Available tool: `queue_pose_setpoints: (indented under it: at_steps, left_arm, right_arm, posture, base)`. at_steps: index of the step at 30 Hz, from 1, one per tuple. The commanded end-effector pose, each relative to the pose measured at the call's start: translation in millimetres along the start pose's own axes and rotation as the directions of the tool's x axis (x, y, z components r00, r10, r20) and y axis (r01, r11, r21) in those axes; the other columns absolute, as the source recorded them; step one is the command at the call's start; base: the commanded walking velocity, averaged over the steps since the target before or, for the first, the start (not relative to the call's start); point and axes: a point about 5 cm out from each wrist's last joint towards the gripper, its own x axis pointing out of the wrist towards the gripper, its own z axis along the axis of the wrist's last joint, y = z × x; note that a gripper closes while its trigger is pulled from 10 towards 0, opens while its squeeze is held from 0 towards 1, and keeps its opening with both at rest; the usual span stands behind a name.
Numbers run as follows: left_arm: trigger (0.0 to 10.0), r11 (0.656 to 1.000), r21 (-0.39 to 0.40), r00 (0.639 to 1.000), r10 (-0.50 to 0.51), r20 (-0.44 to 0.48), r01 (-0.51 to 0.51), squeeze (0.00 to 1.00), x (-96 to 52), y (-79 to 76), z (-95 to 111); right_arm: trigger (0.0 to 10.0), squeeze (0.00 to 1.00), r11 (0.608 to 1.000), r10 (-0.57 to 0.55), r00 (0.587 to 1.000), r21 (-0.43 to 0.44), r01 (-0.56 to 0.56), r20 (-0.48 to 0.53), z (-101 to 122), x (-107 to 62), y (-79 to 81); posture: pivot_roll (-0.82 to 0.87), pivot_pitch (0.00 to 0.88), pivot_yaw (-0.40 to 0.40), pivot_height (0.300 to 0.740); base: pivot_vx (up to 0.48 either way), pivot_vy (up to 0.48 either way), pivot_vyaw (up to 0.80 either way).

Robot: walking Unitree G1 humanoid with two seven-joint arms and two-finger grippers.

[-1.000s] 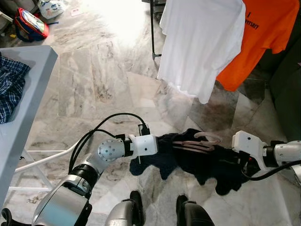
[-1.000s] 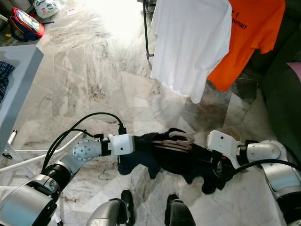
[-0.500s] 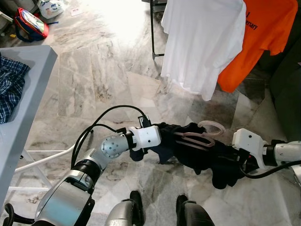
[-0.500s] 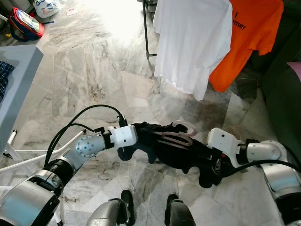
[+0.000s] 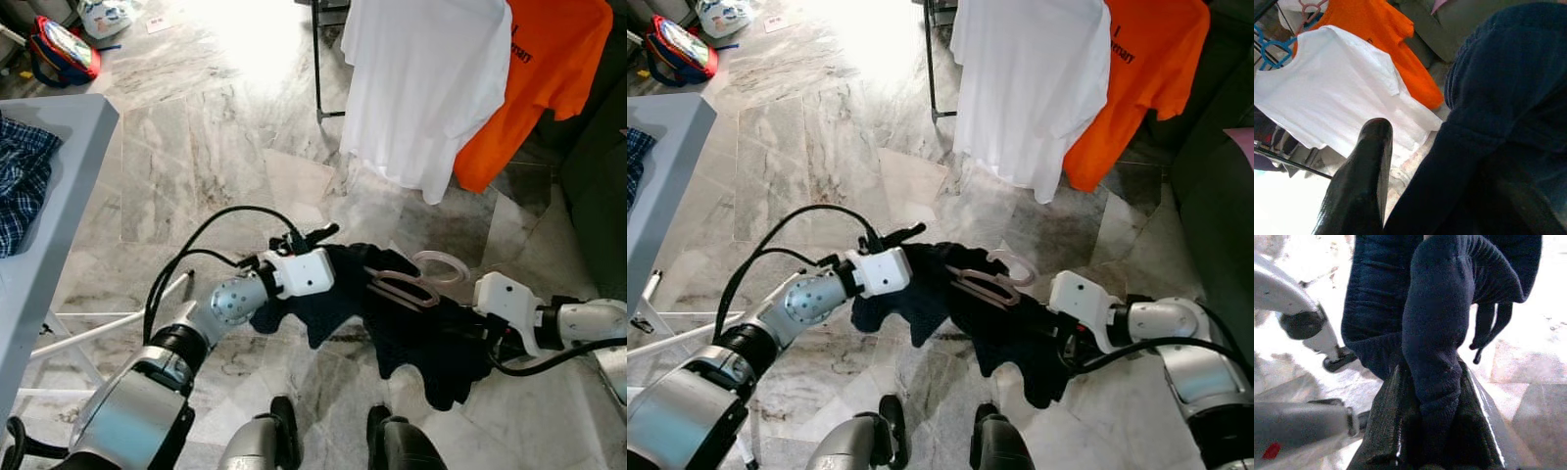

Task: Hang hanger

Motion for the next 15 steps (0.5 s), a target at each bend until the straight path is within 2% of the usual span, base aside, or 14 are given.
queue_pose_setpoints:
  at_steps: [1, 5, 10, 11, 15]
  left_arm:
    - [10.0, 1.0, -0.023, 1.0, 0.015, 0.014, -0.015, 1.0, -2.0, 3.0, 0.2]
    - [10.0, 0.998, -0.051, 0.999, 0.041, 0.003, -0.041, 1.0, -4.4, 2.9, -2.7]
    - [10.0, 0.998, -0.067, 1.0, 0.01, 0.018, -0.009, 1.0, -6.6, -1.9, -2.8]
    - [10.0, 0.997, -0.071, 0.999, -0.037, 0.036, 0.04, 1.0, -8.3, -8.0, -2.2]
    - [10.0, 0.99, -0.08, 0.992, -0.113, 0.054, 0.117, 1.0, -10.8, -16.4, -2.2]
  right_arm:
    - [0.0, 0.0, 1.0, -0.006, 1.0, 0.013, 0.007, -0.02, -8.2, 7.0, 8.5]
    - [0.0, 0.0, 0.999, -0.034, 0.999, 0.034, 0.034, -0.006, -8.8, 11.2, 12.1]
    - [0.0, 0.0, 0.997, -0.056, 0.998, 0.047, 0.056, -0.002, -10.5, 14.7, 15.6]
    - [0.0, 0.0, 0.996, -0.072, 0.997, 0.06, 0.072, -0.001, -11.5, 16.7, 17.4]
    - [0.0, 0.0, 0.993, -0.098, 0.995, 0.07, 0.098, -0.002, -13.3, 18.4, 18.2]
  posture:
    - [-0.15, 0.3, 0.106, 0.74]
    - [-0.15, 0.301, 0.106, 0.74]
    - [-0.15, 0.303, 0.102, 0.74]
    - [-0.15, 0.303, 0.102, 0.74]
    - [-0.15, 0.304, 0.103, 0.74]
  base:
    - [0.0, 0.0, 0.0]
    - [0.0, 0.0, 0.0]
    - [0.0, 0.0, 0.0]
    - [0.0, 0.0, 0.0]
    - [0.0, 0.0, 0.0]
